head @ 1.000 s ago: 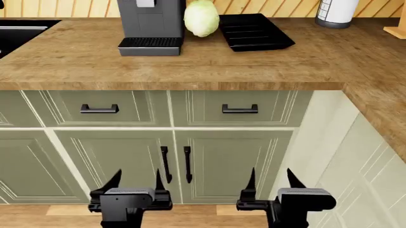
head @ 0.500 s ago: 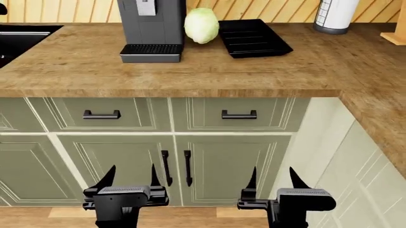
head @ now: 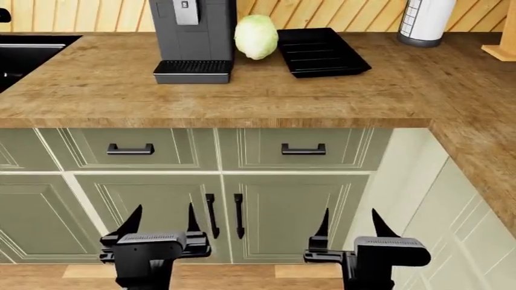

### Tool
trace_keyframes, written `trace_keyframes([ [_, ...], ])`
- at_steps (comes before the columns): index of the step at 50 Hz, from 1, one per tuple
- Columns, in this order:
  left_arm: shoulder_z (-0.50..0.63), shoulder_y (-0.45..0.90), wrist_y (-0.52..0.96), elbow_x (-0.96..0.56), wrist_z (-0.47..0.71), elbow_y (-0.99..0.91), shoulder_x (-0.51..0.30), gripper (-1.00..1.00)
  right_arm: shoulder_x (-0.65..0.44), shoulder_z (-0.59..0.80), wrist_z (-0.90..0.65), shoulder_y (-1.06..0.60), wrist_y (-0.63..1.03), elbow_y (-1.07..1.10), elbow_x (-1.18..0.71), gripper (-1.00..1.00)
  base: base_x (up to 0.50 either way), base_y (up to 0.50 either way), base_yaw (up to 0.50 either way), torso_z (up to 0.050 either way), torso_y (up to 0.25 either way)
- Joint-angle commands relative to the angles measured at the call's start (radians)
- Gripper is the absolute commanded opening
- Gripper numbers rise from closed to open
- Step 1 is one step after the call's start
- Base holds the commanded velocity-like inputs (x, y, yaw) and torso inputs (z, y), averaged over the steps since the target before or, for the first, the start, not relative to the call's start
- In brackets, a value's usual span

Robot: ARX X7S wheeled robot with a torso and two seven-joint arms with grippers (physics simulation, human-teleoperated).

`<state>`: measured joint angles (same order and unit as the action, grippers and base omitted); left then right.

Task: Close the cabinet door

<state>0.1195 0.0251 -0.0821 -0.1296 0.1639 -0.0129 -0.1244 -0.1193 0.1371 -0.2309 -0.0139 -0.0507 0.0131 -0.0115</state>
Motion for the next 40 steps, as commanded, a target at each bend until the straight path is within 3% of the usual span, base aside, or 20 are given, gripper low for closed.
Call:
trace_keyframes([
  [1, -0.015, 0.017, 0.031, -0.003, 0.03, -0.127, -0.034, 1.0, -0.022, -0.014, -0.035, -0.015, 0.056, 0.131, 0.006, 1.0, 0.0, 0.0, 0.0, 0.05, 0.018],
  [11, -0.053, 0.021, 0.155, -0.016, 0.067, -0.53, -0.098, 1.0, -0.074, -0.055, -0.057, -0.002, 0.237, 0.515, 0.029, 1.0, 0.0, 0.0, 0.0, 0.05, 0.018],
  [18, -0.081, 0.0, 0.21, -0.036, 0.086, -0.695, -0.123, 1.0, -0.099, -0.084, -0.067, 0.03, 0.313, 0.715, 0.04, 1.0, 0.0, 0.0, 0.0, 0.05, 0.02],
  [30, -0.122, -0.026, 0.202, -0.047, 0.115, -0.77, -0.134, 1.0, -0.114, -0.086, -0.08, 0.063, 0.323, 0.798, 0.058, 1.0, 0.0, 0.0, 0.0, 0.049, 0.017],
  [40, -0.117, -0.024, 0.176, -0.02, 0.138, -0.761, -0.123, 1.0, -0.12, -0.089, -0.077, 0.065, 0.323, 0.802, 0.037, 1.0, 0.0, 0.0, 0.0, 0.0, 0.0],
])
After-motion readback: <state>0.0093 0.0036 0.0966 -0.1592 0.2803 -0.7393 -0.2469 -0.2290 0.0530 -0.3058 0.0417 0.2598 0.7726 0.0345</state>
